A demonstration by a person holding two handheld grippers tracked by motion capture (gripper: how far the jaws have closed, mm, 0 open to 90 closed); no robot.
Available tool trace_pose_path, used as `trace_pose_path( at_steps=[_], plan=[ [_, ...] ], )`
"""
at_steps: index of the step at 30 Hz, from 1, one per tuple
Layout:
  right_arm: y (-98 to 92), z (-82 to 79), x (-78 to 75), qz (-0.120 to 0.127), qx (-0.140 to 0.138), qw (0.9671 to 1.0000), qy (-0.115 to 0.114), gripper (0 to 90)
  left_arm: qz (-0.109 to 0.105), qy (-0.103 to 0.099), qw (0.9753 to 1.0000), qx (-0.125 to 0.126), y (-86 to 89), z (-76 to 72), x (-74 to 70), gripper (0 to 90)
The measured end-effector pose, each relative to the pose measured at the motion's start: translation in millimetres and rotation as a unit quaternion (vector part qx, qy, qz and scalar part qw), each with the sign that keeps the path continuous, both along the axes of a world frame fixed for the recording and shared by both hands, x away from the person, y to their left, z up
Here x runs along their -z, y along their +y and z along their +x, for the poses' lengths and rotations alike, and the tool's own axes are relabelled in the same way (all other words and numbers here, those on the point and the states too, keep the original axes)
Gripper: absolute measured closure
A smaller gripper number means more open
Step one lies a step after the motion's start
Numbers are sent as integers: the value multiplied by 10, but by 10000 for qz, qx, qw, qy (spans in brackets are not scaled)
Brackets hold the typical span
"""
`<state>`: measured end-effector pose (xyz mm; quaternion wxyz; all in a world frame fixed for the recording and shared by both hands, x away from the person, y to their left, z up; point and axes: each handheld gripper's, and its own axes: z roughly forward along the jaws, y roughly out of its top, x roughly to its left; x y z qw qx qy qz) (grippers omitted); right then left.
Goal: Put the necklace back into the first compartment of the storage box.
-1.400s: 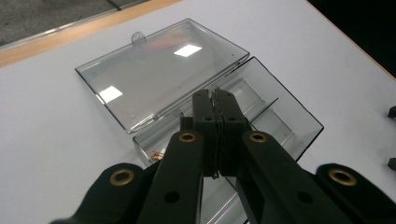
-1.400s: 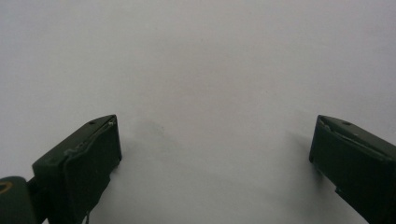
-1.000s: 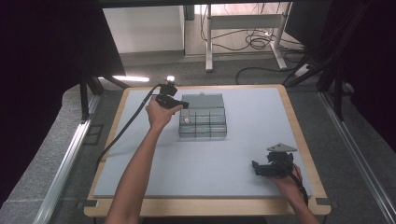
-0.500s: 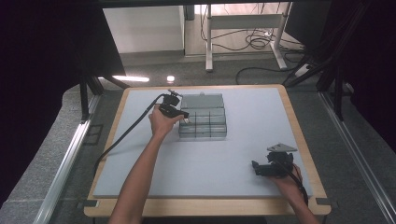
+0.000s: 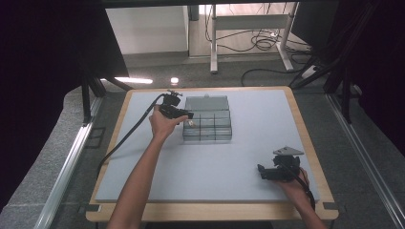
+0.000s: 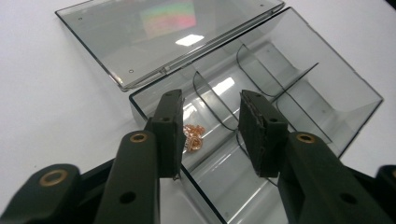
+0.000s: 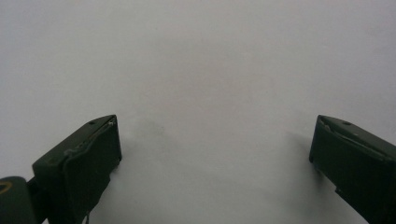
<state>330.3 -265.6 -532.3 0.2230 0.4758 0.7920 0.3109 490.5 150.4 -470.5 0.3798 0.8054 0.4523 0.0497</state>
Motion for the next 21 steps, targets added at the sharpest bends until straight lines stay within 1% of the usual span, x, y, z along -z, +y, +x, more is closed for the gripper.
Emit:
trace_pose_path(
  at_steps=[1, 2, 4, 5, 6, 7, 8, 9, 10, 11, 12, 13, 14, 15, 17, 19, 20, 21],
  plan=[
    [0, 0, 0, 0, -1, 10000, -1, 18, 0, 0, 10000, 0, 0, 0, 0, 586],
    [0, 0, 0, 0, -1, 10000, -1, 18, -19, -59, 10000, 43, 14, -42, -34, 577],
    [0, 0, 0, 0, -1, 10000, -1, 18, -8, -66, 9999, 83, 23, -66, -55, 550],
    [0, 0, 0, -1, -2, 10000, -1, 18, -17, -59, 9999, 87, 27, -93, -75, 550],
    [0, 0, 0, -1, -2, 10000, -1, 18, -17, -63, 9999, 120, 35, -122, -96, 530],
    [0, 0, 0, -1, -1, 10000, -1, 18, -12, -126, 9998, 173, 51, -167, -125, 518],
    [0, 0, 0, -1, -1, 10000, -1, 18, -56, -214, 9995, 237, 85, -250, -167, 512],
    [0, 0, 0, -1, -1, 10000, -1, 18, -56, -214, 9995, 237, 85, -250, -167, 507],
    [0, 0, 0, -1, -1, 10000, 0, 18, -128, -268, 9992, 249, 110, -306, -184, 507],
    [0, -1, 0, -2, 0, 10000, 0, 18, -154, -365, 9989, 234, 144, -374, -199, 502],
    [1, 0, 0, -2, 0, 10000, 0, 18, -156, -518, 9983, 193, 200, -470, -213, 502],
    [1, 0, 0, 0, -1, 10000, 1, 18, -224, -593, 9979, 150, 276, -596, -210, 501],
    [1, 0, 0, 0, -1, 10000, 1, 18, -224, -593, 9979, 150, 276, -596, -210, 497],
    [1, 0, -1, -2, 0, 10000, 2, 18, -219, -627, 9977, 166, 339, -701, -193, 497],
    [2, 0, -1, -2, 1, 10000, 3, 18, -241, -640, 9975, 157, 406, -806, -168, 492],
    [1, 0, -1, -4, -1, 10000, 1, 18, -319, -655, 9973, 124, 514, -968, -114, 491],
    [2, -1, 0, -4, 0, 10000, 0, 18, -335, -669, 9971, 116, 553, -1022, -91, 491],
    [2, -1, 0, -4, 0, 10000, 1, 18, -402, -652, 9970, 83, 610, -1114, -49, 490]
  ],
)
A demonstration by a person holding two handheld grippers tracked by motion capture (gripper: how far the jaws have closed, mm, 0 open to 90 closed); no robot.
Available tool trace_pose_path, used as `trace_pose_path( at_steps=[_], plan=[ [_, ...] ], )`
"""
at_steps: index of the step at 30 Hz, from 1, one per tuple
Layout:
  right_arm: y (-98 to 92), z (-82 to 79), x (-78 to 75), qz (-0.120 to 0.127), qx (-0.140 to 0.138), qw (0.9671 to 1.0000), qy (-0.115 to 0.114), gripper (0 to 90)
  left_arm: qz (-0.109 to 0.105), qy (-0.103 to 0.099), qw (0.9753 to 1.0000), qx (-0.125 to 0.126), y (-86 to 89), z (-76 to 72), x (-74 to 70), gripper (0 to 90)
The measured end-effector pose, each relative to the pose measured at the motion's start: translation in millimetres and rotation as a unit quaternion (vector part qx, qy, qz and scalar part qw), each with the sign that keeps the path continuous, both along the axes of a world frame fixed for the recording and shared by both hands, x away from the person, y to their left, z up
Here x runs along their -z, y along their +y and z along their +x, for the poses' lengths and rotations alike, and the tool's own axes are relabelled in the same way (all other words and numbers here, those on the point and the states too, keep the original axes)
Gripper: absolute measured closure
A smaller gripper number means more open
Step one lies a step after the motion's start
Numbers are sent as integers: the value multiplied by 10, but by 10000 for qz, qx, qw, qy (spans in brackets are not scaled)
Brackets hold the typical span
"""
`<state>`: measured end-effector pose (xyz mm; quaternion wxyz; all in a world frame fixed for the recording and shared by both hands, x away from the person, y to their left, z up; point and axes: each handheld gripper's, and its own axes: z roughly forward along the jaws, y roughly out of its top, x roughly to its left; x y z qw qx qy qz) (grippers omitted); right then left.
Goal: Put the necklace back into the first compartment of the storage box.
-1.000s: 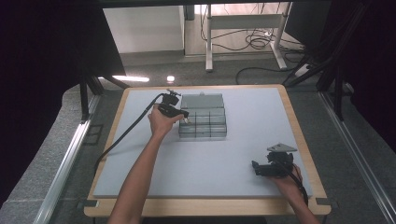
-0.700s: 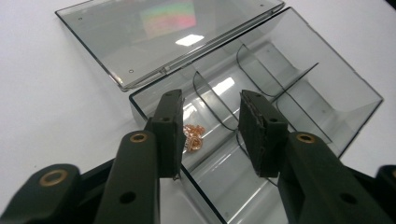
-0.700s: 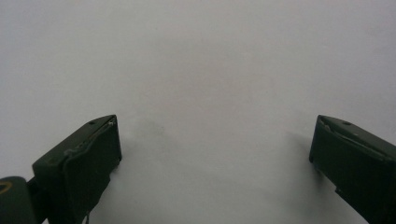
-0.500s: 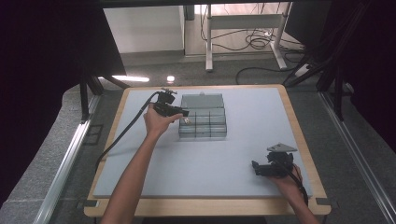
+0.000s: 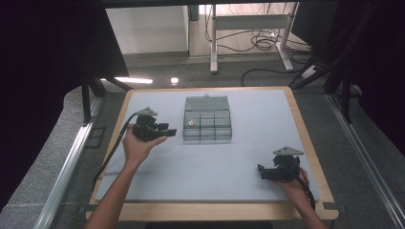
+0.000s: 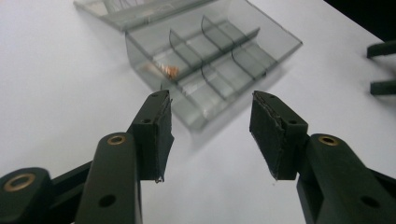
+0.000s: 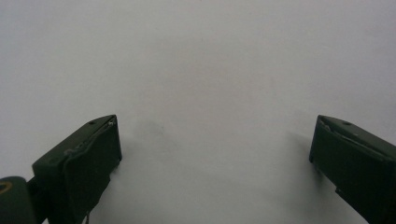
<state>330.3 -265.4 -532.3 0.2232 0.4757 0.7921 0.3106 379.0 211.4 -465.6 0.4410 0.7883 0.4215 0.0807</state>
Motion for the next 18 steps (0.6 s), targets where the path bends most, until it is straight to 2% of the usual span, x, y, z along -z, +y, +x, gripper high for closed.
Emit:
trace_pose_path(
  at_steps=[6, 11, 15, 18],
  plan=[
    [0, -1, -2, 2, 3, 10000, 11, 18, -94, 110, 9999, -28, 278, -439, 181, 484],
    [1, -2, -2, 0, 11, 10000, 7, 18, -157, 148, 9998, -18, 433, -733, 248, 482],
    [5, -5, 1, 3, 40, 10000, -8, 18, -206, 30, 9997, -95, 494, -917, 299, 493],
    [3, -3, 0, 3, 30, 10000, -4, 18, -191, 50, 9997, -121, 485, -940, 331, 499]
  ],
)
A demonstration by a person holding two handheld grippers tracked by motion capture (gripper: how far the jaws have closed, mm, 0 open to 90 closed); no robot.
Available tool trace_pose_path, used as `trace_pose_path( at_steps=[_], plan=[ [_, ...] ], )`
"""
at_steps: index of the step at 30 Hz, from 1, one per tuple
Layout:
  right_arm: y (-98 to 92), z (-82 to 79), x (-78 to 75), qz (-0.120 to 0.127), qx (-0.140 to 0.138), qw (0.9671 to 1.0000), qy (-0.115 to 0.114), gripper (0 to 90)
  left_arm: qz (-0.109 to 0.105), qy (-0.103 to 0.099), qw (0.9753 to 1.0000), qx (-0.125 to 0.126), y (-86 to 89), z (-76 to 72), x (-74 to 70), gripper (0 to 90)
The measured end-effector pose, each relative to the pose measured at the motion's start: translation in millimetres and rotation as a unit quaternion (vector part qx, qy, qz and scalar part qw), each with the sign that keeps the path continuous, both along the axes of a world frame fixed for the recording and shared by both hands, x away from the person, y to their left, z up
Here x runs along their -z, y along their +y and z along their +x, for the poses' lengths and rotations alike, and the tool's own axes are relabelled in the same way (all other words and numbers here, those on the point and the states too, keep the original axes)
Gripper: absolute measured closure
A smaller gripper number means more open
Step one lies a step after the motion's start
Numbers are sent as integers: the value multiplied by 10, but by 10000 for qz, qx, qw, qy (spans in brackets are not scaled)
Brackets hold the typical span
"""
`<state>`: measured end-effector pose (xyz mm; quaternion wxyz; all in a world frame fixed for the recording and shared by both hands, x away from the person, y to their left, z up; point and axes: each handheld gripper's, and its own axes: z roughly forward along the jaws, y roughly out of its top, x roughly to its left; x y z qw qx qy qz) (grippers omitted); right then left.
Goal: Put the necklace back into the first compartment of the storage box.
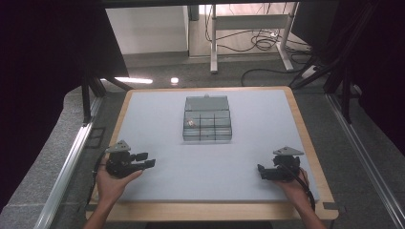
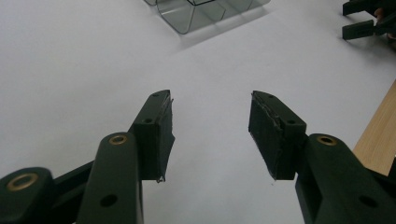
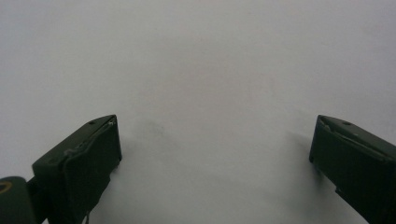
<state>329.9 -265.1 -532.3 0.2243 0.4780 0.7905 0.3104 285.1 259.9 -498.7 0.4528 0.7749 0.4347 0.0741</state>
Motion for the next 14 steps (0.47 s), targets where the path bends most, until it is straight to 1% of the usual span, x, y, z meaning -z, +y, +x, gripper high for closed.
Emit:
trace_pose_path(
  at_steps=[2, 6, 8, 12, 14],
  plan=[
    [0, 0, 0, 2, 2, 10000, 2, 18, -40, -9, 10000, 5, -17, 13, 5, 500],
    [-3, 0, -1, 0, -9, 10000, 7, 18, 107, 18, 9999, 84, -62, 32, 26, 500],
    [-4, 2, -2, 2, -19, 10000, 11, 18, 143, 55, 9998, 81, -65, 41, 36, 499],
    [-5, 4, -1, 11, -25, 10000, 10, 18, 104, 98, 9999, 29, -40, 52, 31, 491],
    [-6, 5, -1, 14, -26, 10000, 12, 18, 31, 96, 9999, -7, -20, 47, 23, 490]
  ],
)
